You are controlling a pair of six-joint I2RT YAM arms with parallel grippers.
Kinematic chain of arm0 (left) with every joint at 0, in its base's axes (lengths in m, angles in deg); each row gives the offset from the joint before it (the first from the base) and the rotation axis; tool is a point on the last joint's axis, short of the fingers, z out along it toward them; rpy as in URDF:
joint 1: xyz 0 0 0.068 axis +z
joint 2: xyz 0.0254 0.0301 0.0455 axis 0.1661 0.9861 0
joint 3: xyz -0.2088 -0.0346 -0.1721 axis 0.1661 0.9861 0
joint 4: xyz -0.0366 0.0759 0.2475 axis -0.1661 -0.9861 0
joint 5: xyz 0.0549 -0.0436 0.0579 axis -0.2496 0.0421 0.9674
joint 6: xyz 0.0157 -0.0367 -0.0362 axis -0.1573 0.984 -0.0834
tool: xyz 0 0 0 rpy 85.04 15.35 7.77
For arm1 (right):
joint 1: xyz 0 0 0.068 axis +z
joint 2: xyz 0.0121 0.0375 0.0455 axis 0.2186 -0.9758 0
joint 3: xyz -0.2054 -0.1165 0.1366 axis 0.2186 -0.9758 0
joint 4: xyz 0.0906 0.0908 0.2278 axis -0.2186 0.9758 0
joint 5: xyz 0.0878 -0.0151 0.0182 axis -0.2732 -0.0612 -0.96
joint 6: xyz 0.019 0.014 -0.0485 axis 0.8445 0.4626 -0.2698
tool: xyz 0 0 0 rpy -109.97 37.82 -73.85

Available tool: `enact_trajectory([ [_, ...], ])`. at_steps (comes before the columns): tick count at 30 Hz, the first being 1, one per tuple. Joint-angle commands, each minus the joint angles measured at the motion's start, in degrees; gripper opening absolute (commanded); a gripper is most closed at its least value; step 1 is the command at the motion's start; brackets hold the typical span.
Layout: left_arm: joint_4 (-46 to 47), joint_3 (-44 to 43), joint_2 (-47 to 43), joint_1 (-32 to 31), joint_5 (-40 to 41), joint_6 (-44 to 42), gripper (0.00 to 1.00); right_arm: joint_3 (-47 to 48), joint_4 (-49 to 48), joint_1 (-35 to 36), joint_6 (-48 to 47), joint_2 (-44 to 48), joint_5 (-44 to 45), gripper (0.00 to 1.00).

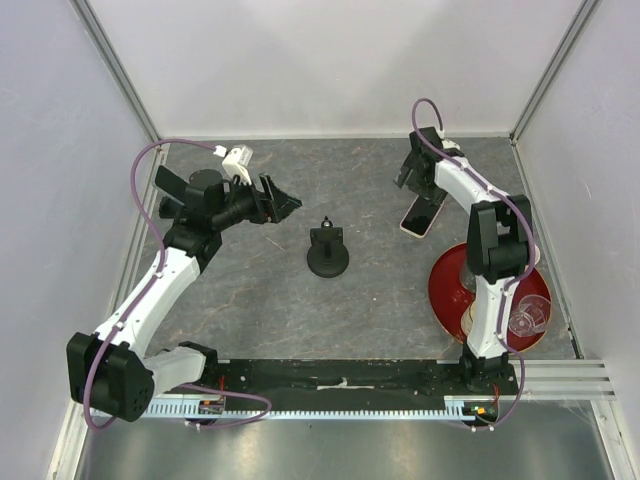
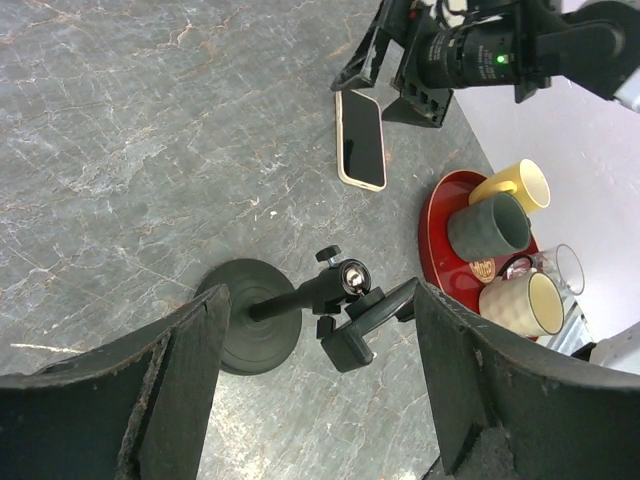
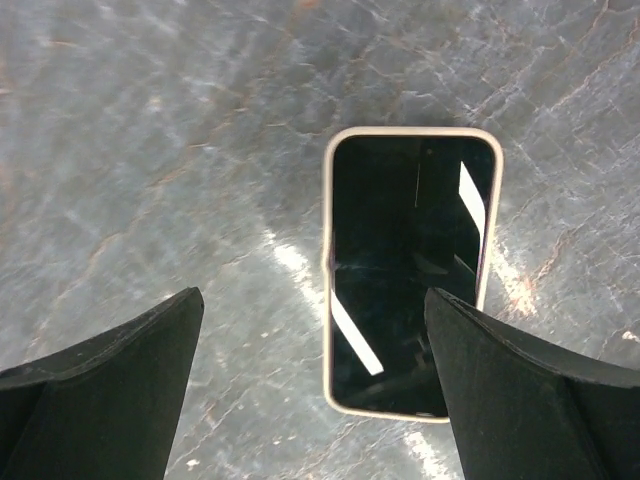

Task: Place the phone on the phone stand

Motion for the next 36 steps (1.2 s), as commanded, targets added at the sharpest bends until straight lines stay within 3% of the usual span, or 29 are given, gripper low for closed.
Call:
enact_trajectory([
  [1,3.2,-0.3,0.2,0.6,-2.7,2.3,0.8,4.8,8.7,-2.9,0.6,-3.3,-4.0,0.98],
  [9,3.9,0.2,0.4,0.8,-3.6,3.0,0.8,4.3,8.8,-7.0,2.3,-6.1,-9.4,0.98],
  [32,3.9,0.5,0.6,0.9,-4.1,3.5,0.8,5.8,7.9,-7.0,1.5,-9.2,-13.3,0.98],
  [36,3.9,0.5,0.6,0.9,-4.2,3.6,0.8,5.6,9.0,-6.9,1.2,-8.9,-11.6,0.89],
])
